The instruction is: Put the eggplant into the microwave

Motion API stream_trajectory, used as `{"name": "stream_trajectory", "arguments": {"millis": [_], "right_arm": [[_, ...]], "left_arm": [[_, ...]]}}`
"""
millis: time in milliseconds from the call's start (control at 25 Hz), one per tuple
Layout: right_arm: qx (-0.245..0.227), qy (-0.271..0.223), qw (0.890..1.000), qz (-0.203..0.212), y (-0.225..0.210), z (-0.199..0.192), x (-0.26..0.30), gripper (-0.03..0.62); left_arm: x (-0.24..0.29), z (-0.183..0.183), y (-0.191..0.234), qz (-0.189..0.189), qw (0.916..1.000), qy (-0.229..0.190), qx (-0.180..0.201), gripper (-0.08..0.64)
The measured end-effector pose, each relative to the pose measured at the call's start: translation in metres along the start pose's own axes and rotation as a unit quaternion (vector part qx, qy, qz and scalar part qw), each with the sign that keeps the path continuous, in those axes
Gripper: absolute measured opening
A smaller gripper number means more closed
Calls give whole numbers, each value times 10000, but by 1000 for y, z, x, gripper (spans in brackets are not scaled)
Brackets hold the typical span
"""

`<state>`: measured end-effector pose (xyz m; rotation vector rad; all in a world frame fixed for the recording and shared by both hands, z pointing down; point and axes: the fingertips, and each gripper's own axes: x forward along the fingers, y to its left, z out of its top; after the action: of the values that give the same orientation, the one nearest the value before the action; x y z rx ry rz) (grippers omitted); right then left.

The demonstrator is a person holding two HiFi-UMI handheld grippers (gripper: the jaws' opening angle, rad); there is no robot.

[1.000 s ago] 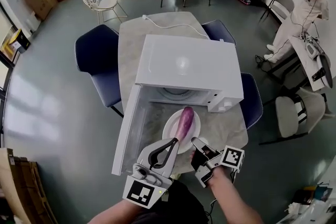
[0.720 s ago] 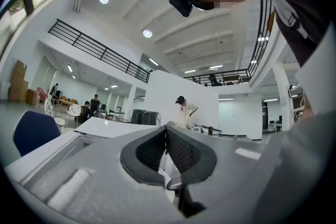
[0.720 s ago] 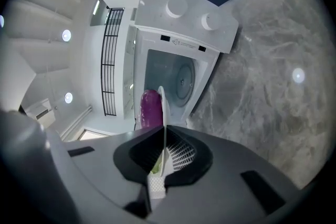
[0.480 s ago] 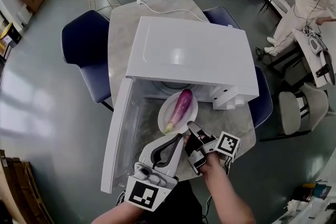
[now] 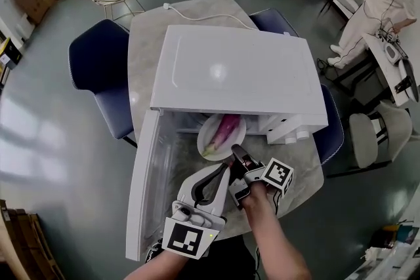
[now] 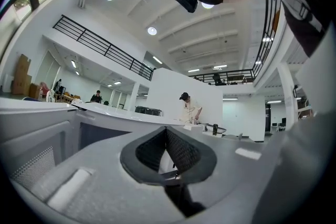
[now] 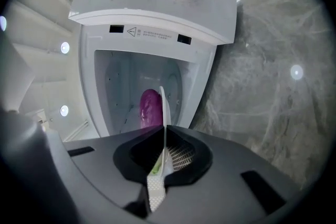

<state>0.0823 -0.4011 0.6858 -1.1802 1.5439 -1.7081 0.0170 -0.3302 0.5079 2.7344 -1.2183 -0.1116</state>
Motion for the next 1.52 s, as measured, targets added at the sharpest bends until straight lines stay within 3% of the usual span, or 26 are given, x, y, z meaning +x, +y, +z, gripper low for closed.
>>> {"name": "stream_trajectory", "arguments": {"millis": [440, 960, 1080, 1200, 1520], "right_arm": [[120, -282, 9995, -79, -14, 25, 29, 14], [243, -660, 9974, -151, -17, 40, 56, 15], [125, -638, 9977, -164, -16, 39, 58, 29], [75, -634, 9978, -185, -19, 37, 54, 112], [119, -214, 9993, -277, -13, 2, 46, 112]], "left_arm": [[34, -21, 22, 211, 9996, 122, -107, 6], [44, -21, 34, 332, 9993, 132, -85, 6], [44, -21, 37, 358, 9992, 140, -84, 6], [43, -21, 36, 360, 9992, 152, -87, 6], [40, -14, 36, 365, 9993, 109, -62, 6]]}}
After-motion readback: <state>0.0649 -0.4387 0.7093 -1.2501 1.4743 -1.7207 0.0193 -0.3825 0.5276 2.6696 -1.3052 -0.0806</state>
